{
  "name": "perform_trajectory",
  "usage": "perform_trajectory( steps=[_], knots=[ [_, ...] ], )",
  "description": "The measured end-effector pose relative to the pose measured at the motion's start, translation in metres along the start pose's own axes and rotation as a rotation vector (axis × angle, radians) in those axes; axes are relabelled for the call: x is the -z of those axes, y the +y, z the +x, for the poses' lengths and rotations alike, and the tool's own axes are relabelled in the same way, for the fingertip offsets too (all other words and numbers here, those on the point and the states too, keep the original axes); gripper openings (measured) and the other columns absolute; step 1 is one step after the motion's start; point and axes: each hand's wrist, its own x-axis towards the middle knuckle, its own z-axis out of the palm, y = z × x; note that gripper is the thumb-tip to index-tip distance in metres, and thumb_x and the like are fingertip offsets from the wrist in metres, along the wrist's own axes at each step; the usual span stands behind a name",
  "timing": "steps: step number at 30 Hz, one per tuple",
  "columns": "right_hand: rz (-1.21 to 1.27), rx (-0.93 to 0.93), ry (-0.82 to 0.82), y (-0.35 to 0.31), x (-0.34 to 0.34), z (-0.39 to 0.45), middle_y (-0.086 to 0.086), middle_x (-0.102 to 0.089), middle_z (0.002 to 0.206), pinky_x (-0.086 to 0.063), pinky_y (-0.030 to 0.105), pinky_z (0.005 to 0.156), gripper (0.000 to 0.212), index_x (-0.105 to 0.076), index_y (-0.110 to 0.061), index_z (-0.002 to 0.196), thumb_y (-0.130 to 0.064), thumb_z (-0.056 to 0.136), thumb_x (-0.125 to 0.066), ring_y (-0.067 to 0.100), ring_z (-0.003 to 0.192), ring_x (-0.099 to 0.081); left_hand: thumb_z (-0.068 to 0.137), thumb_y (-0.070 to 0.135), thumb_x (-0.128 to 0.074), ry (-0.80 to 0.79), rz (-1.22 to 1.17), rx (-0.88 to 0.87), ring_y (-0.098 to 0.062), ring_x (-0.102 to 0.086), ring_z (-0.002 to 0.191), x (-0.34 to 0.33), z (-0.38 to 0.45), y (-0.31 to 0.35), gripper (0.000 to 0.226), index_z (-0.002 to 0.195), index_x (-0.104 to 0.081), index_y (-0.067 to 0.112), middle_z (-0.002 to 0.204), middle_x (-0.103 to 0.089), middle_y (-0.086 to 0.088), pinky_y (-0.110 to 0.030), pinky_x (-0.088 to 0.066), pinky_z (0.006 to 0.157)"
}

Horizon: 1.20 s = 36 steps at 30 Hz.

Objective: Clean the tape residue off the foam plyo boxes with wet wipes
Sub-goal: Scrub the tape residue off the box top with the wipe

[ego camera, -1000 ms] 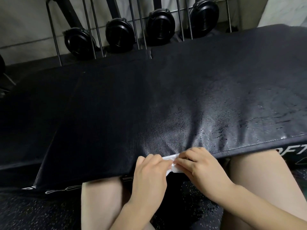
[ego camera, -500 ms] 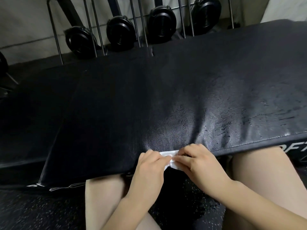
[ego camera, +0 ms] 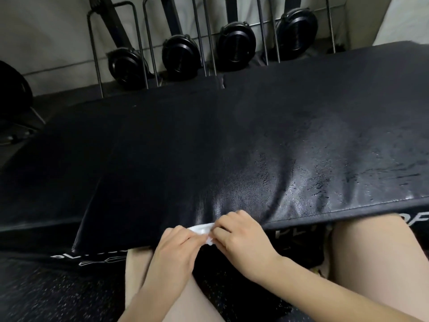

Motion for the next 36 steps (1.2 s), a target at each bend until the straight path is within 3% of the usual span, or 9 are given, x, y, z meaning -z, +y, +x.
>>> perform_trajectory(
  steps=[8, 14, 19, 27, 33, 36],
  knots=[
    [-0.061, 0.104, -0.032, -0.002, 0.007, -0.008, 0.000, -0.055, 0.083, -0.039, 0.035, 0.073, 0.012, -0.060, -0.019, 0.082, -0.015, 0.092, -0.066, 0.024, 0.076, -0.050, 0.091, 0.008, -0.063, -0.033, 0.129, -0.029, -0.019, -0.054, 0.065, -0.013, 0.000, 0.001, 0.019, 0.075, -0.068, 0.017, 0.073, -0.058, 0.005, -0.035, -0.041, 0.066],
    [-0.158, 0.088, -0.046, 0.030, 0.046, -0.039, -0.001, -0.057, 0.083, -0.036, 0.035, 0.072, 0.012, -0.065, -0.018, 0.083, -0.020, 0.095, -0.063, 0.023, 0.077, -0.051, 0.087, 0.004, -0.071, -0.064, 0.036, -0.109, -0.018, -0.053, 0.069, -0.039, 0.023, 0.040, 0.017, 0.078, -0.067, 0.018, 0.078, -0.061, 0.005, -0.035, -0.042, 0.070],
    [-0.228, -0.023, -0.065, 0.055, 0.070, -0.064, -0.003, -0.056, 0.081, -0.036, 0.035, 0.069, 0.014, -0.067, -0.019, 0.082, -0.024, 0.094, -0.060, 0.024, 0.076, -0.054, 0.095, 0.011, -0.063, -0.084, -0.034, -0.140, -0.014, -0.055, 0.076, -0.064, 0.040, 0.069, 0.014, 0.091, -0.071, 0.022, 0.099, -0.069, 0.011, -0.032, -0.041, 0.073],
    [-0.149, -0.035, -0.025, 0.039, 0.039, -0.048, -0.001, -0.056, 0.083, -0.040, 0.036, 0.068, 0.011, -0.065, -0.019, 0.084, -0.022, 0.094, -0.069, 0.023, 0.077, -0.049, 0.095, 0.019, -0.059, -0.130, -0.045, -0.119, -0.011, -0.061, 0.086, -0.041, 0.031, 0.049, 0.013, 0.091, -0.070, 0.023, 0.107, -0.068, 0.014, -0.031, -0.043, 0.078],
    [-0.054, 0.025, 0.023, -0.014, 0.002, -0.008, 0.000, -0.052, 0.080, -0.033, 0.034, 0.069, 0.013, -0.061, -0.019, 0.082, -0.014, 0.089, -0.071, 0.023, 0.076, -0.047, 0.092, 0.014, -0.060, 0.023, 0.063, -0.016, -0.012, -0.053, 0.071, -0.009, -0.008, 0.002, 0.012, 0.089, -0.061, 0.026, 0.082, -0.062, 0.010, -0.031, -0.041, 0.067],
    [-0.054, 0.030, 0.015, -0.029, -0.008, 0.001, -0.001, -0.051, 0.080, -0.033, 0.033, 0.068, 0.013, -0.060, -0.020, 0.081, -0.012, 0.087, -0.069, 0.022, 0.074, -0.046, 0.090, 0.009, -0.064, 0.071, 0.113, -0.021, -0.014, -0.053, 0.067, 0.001, -0.017, -0.007, 0.023, 0.093, -0.054, 0.029, 0.078, -0.061, 0.008, -0.029, -0.037, 0.066]
  ],
)
